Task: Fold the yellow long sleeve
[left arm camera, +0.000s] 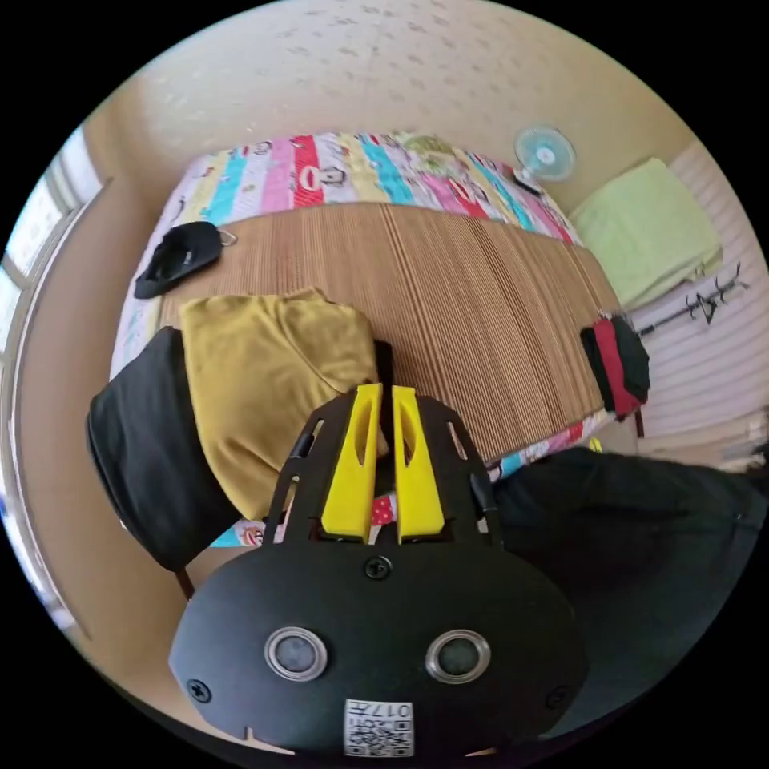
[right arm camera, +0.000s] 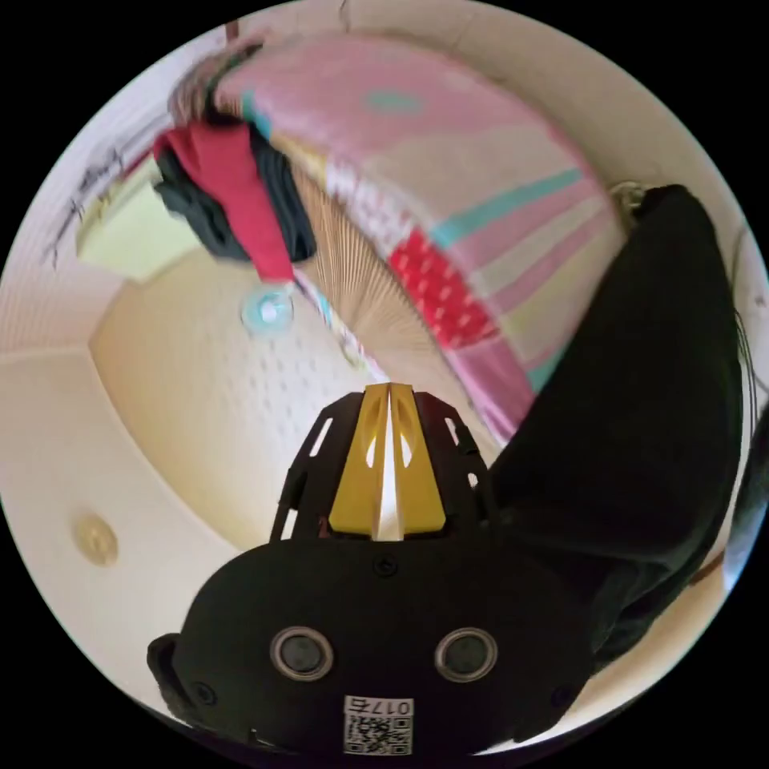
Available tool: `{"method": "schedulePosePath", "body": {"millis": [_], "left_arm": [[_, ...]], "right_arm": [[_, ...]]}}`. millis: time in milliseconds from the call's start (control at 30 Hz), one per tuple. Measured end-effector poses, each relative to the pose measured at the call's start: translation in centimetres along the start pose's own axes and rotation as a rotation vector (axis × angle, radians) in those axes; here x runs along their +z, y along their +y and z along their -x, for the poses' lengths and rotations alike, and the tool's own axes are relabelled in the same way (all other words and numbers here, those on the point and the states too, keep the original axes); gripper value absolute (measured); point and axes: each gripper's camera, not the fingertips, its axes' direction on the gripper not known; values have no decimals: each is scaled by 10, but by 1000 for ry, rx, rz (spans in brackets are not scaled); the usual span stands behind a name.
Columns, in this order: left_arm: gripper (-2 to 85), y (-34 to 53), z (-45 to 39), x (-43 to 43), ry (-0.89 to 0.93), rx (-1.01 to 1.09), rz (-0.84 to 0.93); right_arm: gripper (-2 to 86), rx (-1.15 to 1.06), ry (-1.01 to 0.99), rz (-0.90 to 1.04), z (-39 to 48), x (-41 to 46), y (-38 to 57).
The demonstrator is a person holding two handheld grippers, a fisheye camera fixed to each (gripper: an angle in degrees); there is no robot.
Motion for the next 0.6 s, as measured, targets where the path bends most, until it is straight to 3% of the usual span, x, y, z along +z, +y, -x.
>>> {"method": "schedulePosePath", "body": {"millis": [67,133,233,333,500,600], "left_arm": [[80,-7,34,-18,-8,-136,-70],[97,-7,53,-24,-27,-219,-105],[101,-9,73,8,-46,-295,2],[110,2,82,103,68,-337,366],[75,24,69,118,66,-417,297],[30,26,71,116,213,-403,280]], "right_arm": [[4,-126,143,328,17,79,-5],[4,-216,256,522,25,129,4],[4,-307,378,667,23,179,28],[3,-335,374,707,5,192,51],[3,-334,294,612,-31,161,68],[3,-345,283,533,-41,134,66]]}}
